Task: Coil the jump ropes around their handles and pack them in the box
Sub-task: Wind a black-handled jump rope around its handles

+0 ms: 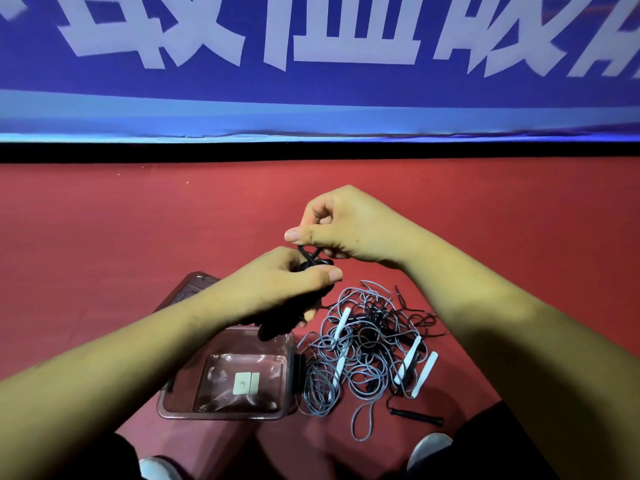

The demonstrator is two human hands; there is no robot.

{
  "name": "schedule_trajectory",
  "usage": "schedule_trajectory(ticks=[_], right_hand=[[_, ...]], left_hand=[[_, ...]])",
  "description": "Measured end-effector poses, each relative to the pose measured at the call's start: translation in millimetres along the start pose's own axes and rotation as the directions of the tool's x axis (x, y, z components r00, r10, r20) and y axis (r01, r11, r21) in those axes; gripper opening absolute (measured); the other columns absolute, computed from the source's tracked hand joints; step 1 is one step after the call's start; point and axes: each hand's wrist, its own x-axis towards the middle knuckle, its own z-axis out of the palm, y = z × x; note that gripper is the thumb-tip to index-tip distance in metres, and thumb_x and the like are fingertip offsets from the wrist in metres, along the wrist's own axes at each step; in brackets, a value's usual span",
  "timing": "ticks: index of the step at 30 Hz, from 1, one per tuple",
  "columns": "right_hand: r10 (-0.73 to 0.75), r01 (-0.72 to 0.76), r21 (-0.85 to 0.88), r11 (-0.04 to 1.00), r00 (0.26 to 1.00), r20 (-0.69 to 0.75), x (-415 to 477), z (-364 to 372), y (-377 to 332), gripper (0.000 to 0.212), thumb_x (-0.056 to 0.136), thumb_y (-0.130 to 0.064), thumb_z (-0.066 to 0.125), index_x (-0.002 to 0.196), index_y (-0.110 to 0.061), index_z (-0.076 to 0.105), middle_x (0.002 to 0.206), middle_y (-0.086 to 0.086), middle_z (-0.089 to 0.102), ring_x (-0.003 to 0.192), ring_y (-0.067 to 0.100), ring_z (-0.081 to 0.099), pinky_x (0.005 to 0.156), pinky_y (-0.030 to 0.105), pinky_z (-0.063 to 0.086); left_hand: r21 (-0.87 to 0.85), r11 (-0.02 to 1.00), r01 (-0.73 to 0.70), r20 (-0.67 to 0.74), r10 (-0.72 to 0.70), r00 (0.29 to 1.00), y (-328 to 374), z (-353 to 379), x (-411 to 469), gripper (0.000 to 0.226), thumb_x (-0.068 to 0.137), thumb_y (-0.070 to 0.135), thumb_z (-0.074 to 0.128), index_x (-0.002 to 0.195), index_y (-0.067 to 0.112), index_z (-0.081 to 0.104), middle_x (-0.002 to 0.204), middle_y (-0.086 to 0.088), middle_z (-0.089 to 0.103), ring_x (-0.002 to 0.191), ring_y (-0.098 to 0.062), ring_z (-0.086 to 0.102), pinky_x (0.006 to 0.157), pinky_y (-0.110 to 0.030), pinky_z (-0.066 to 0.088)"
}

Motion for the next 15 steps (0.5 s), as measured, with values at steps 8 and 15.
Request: schedule_trajectory(ticks=[8, 15], right_hand=[[0.113, -0.082, 0.235, 0.968, 0.986, -0.123, 2, 13, 4, 0.032, 0.088, -0.028, 0.071, 0.066, -0.012, 0.054, 0.051, 0.007, 0.044, 0.041, 0.013, 0.033, 0.044, 0.019, 0.027], [0.223, -0.089, 0.417, 0.905, 0.933, -0.283, 4, 21, 2, 0.035, 0.091, -0.024, 0.068, 0.065, -0.010, 0.050, 0.046, 0.005, 0.039, 0.039, 0.014, 0.028, 0.043, 0.020, 0.023]], left_hand=[[-0.228, 0.959, -0.168, -0.122, 0.143, 0.982, -2, -1, -7, 0.039, 0.066, 0.040, 0.070, 0.083, 0.008, 0.056, 0.060, -0.011, 0.058, 0.052, -0.025, 0.056, 0.054, -0.029, 0.048], [-0.261, 0.925, -0.275, -0.288, 0.198, 0.937, 0, -7, -9, 0.052, 0.071, 0.011, 0.084, 0.100, 0.005, 0.042, 0.059, -0.014, 0.060, 0.049, -0.027, 0.056, 0.047, -0.030, 0.048]])
